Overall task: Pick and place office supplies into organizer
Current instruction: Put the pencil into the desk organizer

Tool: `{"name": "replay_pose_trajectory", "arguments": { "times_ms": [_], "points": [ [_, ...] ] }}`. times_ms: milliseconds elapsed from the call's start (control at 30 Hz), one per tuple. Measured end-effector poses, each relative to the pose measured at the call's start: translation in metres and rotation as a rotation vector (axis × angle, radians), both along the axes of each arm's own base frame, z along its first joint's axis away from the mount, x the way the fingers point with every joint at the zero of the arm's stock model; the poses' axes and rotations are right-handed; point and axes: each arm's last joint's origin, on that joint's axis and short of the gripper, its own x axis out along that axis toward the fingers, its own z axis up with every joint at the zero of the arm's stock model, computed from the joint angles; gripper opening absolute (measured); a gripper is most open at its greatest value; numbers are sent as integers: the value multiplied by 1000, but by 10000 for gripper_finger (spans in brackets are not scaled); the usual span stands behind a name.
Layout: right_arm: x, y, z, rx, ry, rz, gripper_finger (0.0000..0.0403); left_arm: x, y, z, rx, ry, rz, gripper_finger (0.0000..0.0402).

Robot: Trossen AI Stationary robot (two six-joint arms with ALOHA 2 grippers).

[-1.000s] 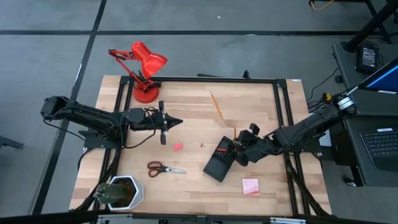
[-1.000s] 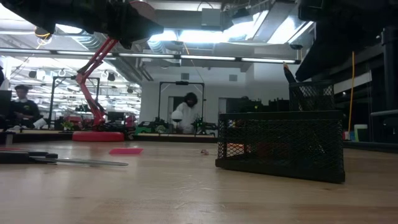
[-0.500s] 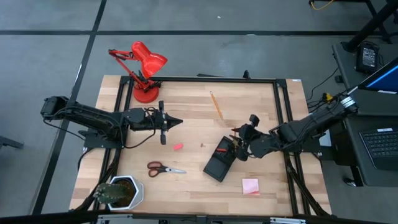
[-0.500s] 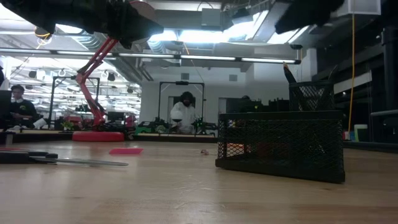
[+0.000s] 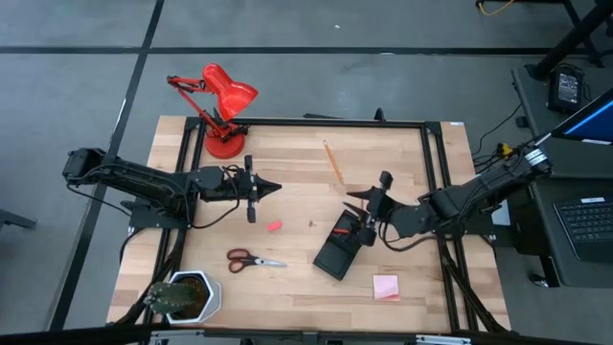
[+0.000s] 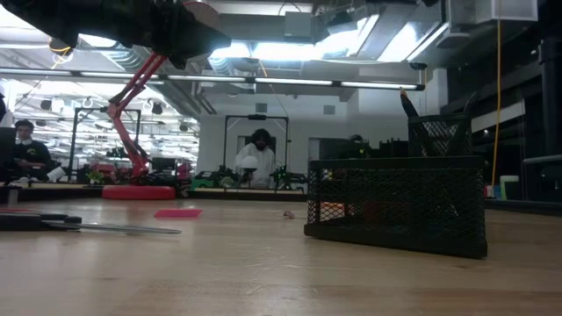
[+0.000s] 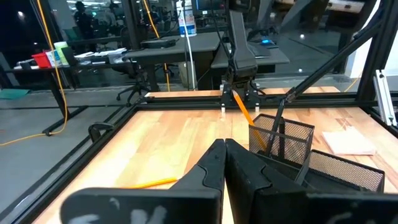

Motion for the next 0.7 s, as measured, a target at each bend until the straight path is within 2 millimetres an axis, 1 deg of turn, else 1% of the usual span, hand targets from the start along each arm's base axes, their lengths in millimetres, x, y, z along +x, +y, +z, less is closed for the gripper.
{"name": "replay_pose_trajectory", "arguments": {
  "times_ms": [133,267,367,567,700],
  "points": [
    [3,-1,5,-22,-33,10,123,0,0,0,0,0,0,5],
    [8,-14,5,-30,-29,-30,123,0,0,0,0,0,0,2],
    [13,-28,5,-13,-22,-41,123,0,0,0,0,0,0,2],
    [24,-61,5,78,-22,18,123,0,0,0,0,0,0,6],
    [27,-83,6,85,-18,2,123,0,0,0,0,0,0,3]
  ]
}}
